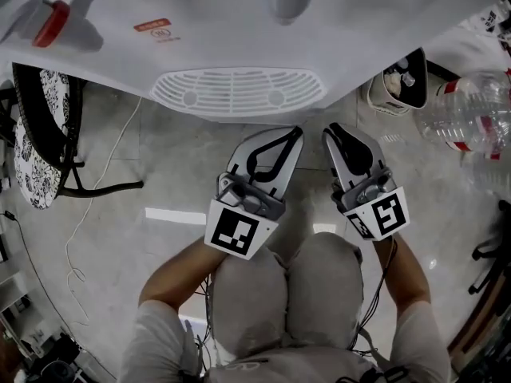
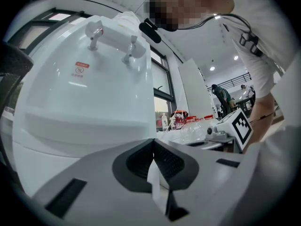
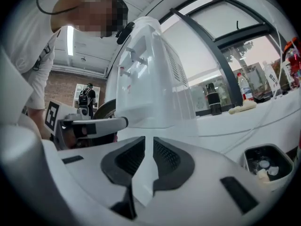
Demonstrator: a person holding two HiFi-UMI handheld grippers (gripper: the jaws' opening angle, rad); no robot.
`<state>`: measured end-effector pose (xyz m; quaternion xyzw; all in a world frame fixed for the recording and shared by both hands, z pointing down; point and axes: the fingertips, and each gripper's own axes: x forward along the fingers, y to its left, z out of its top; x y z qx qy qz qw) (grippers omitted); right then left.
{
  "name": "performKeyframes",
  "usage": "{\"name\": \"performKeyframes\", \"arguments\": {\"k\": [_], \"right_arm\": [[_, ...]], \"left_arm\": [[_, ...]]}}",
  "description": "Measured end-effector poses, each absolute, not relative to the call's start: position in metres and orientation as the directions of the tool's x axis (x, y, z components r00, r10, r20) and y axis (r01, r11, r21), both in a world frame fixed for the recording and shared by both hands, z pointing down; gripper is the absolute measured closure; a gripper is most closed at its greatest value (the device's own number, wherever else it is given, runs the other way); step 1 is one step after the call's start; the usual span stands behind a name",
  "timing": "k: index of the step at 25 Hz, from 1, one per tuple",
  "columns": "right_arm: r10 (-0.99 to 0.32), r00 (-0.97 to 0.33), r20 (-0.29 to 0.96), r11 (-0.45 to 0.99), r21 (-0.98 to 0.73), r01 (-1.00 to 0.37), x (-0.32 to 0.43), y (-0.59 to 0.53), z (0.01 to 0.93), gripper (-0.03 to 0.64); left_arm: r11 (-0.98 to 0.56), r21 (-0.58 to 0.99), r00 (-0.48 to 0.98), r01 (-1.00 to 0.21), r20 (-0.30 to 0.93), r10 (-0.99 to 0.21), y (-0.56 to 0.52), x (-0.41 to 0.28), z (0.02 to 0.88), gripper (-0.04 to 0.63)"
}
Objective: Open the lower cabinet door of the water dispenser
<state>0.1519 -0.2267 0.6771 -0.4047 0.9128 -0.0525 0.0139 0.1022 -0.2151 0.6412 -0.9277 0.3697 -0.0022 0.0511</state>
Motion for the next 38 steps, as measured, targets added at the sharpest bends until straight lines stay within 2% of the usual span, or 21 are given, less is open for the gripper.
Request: {"name": "performKeyframes", "arguments": {"k": [6, 13, 28, 34, 38], "right_arm": [[-0.713, -0.697, 0.074, 0.682, -0.155, -0.714, 0.151, -0.257, 0.722, 0.442], [-0.703, -0.71, 0.031, 0.705, -0.095, -0.702, 0.141, -0.277, 0.72, 0.395], [-0.758, -0.652, -0.019, 0.652, -0.044, -0.757, 0.139, -0.269, 0.722, 0.382], [-0.731, -0.682, -0.024, 0.682, -0.055, -0.73, 0.141, -0.227, 0.723, 0.435], [-0.697, -0.717, -0.022, 0.717, -0.05, -0.696, 0.133, -0.198, 0.722, 0.442]], "left_arm": [[-0.707, -0.115, 0.715, -0.698, -0.051, -0.697, -0.219, 0.099, 0.644, 0.594], [-0.73, -0.152, 0.745, -0.666, -0.078, -0.663, -0.209, 0.098, 0.639, 0.594], [-0.738, -0.128, 0.749, -0.662, -0.108, -0.653, -0.197, 0.093, 0.646, 0.594], [-0.718, -0.119, 0.727, -0.686, -0.13, -0.674, -0.185, 0.071, 0.64, 0.594], [-0.689, -0.104, 0.697, -0.717, -0.113, -0.708, -0.174, 0.051, 0.65, 0.594]]}}
